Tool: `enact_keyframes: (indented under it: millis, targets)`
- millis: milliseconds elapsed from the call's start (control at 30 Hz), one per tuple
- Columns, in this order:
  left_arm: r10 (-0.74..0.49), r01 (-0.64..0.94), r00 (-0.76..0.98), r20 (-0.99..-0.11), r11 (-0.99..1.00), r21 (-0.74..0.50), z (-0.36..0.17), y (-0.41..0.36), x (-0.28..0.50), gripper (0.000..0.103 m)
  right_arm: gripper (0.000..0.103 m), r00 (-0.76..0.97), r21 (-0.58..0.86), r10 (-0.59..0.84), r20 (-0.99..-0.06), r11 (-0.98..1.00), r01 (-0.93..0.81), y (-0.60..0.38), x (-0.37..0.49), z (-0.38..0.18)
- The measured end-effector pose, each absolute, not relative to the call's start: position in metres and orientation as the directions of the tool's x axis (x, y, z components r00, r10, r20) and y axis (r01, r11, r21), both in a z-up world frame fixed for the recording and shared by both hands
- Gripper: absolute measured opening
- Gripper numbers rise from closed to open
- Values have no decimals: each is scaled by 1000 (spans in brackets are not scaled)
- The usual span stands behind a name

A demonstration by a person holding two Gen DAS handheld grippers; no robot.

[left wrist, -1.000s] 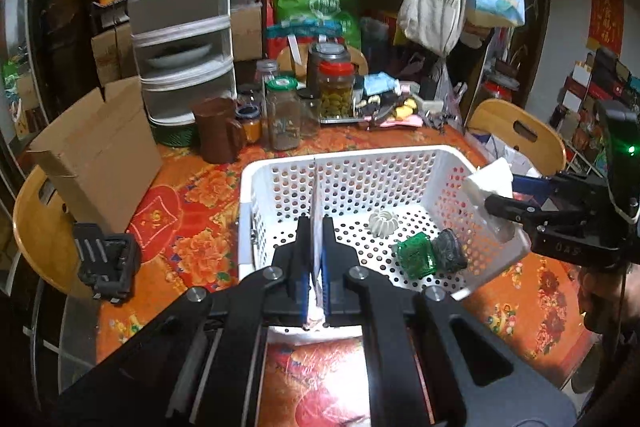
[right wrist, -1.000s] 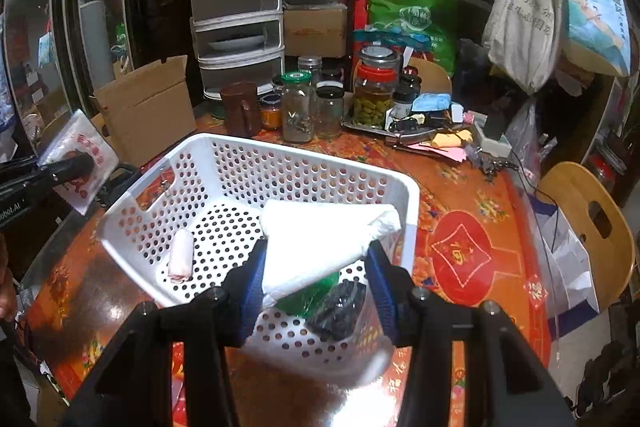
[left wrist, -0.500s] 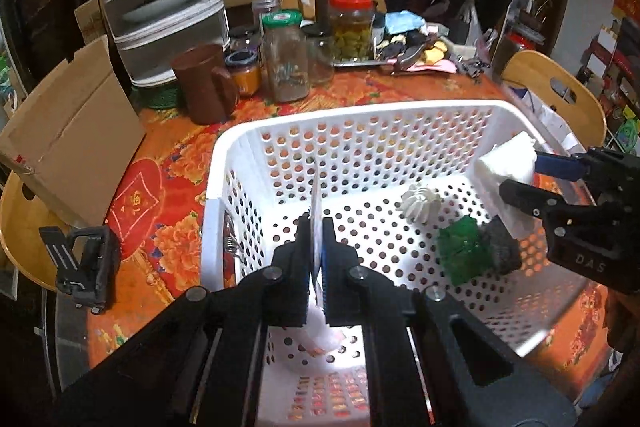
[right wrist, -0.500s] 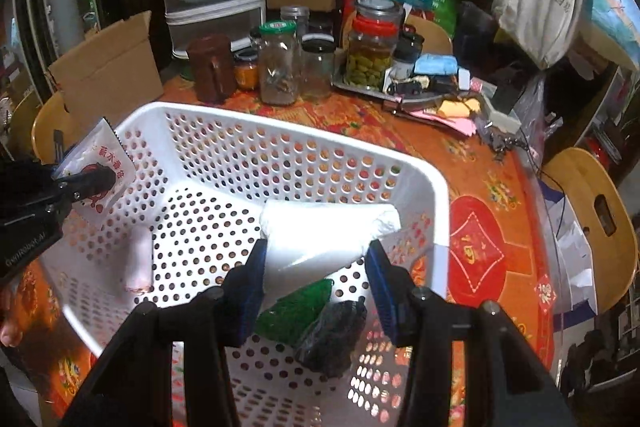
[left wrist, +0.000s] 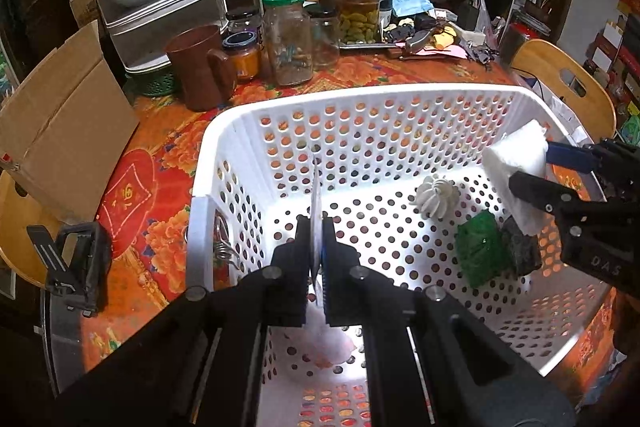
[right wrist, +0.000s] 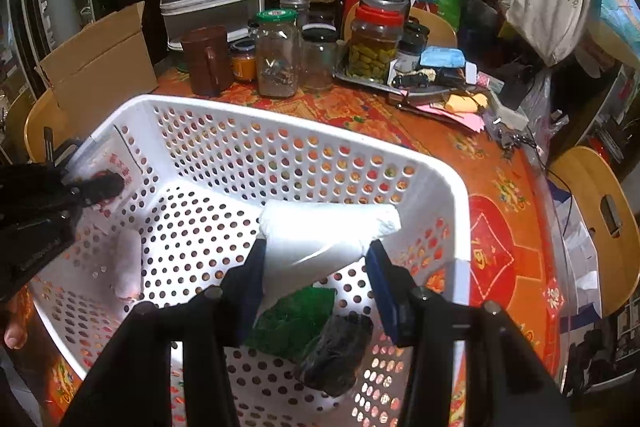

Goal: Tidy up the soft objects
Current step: 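Drop the white cloth from the right tool while the left tool drops the snack packet into the basket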

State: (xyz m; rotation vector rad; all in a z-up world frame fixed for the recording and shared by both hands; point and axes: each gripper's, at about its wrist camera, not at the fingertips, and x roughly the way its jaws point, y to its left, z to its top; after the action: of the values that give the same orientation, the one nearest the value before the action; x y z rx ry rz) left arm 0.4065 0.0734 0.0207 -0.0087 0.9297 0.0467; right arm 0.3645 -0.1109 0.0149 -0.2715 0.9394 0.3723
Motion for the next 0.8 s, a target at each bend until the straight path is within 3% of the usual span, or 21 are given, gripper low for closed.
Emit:
enact_keyframes:
  millis: [133, 200, 267, 367, 667, 800]
  targets:
    - [23, -42, 600, -800, 999, -3, 22, 73, 405, 6, 59, 532, -56, 197, -823, 905, -422, -112, 363, 15]
    - [19, -43, 606, -795, 999, -9, 24, 73, 404, 13, 64, 530, -43, 207, -822, 906, -421, -114, 362, 15]
    - [26, -47, 615, -788, 999, -4, 26, 72, 402, 36, 67, 535, -43, 209, -819, 906, -421, -115, 361, 17]
    - [27, -44, 637, -770, 999, -2, 33, 69, 397, 59, 71, 543, -39, 213, -812, 909, -415, -118, 359, 21]
    - [45, -47, 664, -747, 999, 18, 49, 66, 384, 86, 85, 573, -41, 218, -790, 914, -404, -128, 349, 36]
    - [56, -51, 658, -751, 998, 30, 49, 64, 380, 88, 85, 577, -34, 220, -787, 918, -396, -133, 345, 39]
